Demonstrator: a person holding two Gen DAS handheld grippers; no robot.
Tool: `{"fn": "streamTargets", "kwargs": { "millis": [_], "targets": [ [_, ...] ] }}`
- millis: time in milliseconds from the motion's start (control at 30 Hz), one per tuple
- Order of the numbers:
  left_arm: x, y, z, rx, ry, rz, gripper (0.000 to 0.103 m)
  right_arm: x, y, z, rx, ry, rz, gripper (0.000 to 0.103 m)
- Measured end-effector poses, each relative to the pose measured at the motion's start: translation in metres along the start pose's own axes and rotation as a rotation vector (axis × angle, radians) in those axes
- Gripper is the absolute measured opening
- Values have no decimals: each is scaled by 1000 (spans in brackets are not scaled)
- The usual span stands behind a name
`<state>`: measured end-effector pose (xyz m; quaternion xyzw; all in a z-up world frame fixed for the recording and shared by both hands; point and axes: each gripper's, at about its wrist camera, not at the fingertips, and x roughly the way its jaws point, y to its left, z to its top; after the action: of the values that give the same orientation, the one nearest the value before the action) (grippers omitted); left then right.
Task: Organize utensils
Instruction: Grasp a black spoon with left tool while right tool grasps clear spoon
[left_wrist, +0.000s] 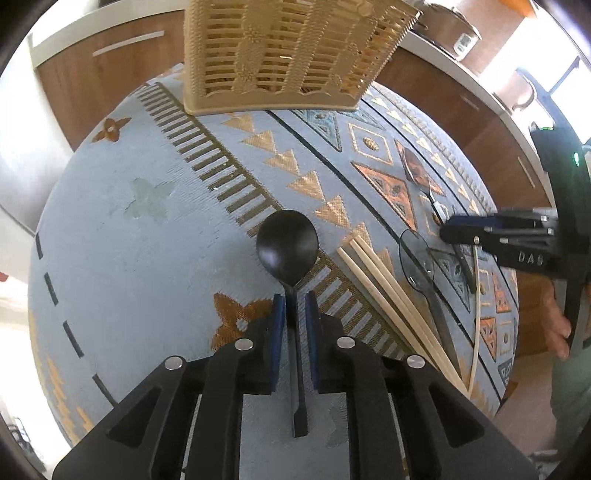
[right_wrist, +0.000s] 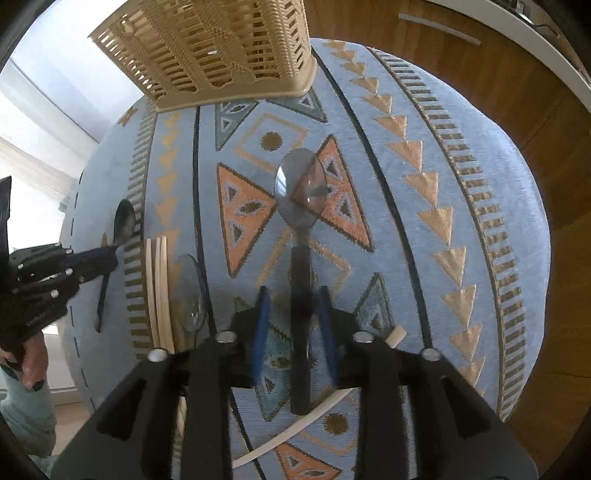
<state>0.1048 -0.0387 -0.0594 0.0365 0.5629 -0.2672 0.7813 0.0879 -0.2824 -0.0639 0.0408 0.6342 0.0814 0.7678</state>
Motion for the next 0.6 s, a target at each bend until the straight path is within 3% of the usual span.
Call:
{"fn": "streamTargets", "kwargs": {
  "millis": [300, 333, 433, 600],
  "targets": [
    [11, -11, 20, 113, 118, 50, 12, 10, 8, 29, -5, 52, -34, 30],
    [11, -11, 21, 117, 123, 64, 7, 11, 10, 30, -17, 59, -49, 30],
    [12, -15, 19, 117, 109, 103, 5, 17, 22, 36, -37, 54, -113, 14],
    [10, -23, 12, 122, 35, 147, 4, 17, 21, 35, -20, 34, -74, 10]
  ]
}}
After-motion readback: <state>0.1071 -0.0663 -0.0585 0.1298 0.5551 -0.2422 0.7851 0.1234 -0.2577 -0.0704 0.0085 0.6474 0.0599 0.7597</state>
